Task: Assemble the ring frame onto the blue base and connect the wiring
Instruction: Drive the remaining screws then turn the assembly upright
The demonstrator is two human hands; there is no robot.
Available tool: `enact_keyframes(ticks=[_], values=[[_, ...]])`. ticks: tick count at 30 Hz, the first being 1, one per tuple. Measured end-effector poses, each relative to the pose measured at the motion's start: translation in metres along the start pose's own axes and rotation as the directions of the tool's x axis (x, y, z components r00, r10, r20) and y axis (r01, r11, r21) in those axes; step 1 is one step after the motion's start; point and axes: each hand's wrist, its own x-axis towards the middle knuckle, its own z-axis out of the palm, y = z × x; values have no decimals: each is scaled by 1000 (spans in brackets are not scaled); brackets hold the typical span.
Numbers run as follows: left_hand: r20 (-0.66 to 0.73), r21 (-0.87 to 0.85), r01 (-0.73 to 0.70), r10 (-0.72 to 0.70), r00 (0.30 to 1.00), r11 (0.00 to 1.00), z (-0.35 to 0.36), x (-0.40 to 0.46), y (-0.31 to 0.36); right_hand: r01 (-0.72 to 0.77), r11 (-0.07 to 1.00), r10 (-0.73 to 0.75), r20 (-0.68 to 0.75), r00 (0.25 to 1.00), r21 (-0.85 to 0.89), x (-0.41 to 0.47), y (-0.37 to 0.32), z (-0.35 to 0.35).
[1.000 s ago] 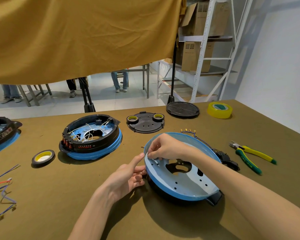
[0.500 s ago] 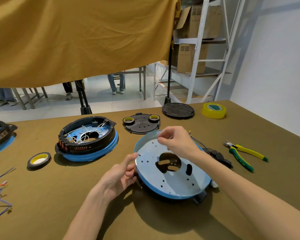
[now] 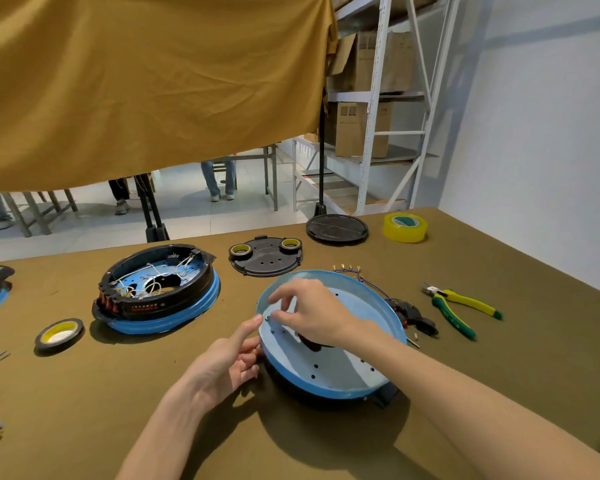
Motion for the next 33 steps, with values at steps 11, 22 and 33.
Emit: enact_keyframes(ticks=[11,22,33], values=[[-11,51,4,-4,1000,999,-3,4,-1,125,975,-98,151,984,-183,15,-4,12],[-49,25,-4,5,999,1000,1,2,0,91,973,-43,217,975,-214,16,-7,11],[-135,-68,-127,117,984,990,3,4,-2,-283,957,247,-336,909,-62,-33,40,-34]])
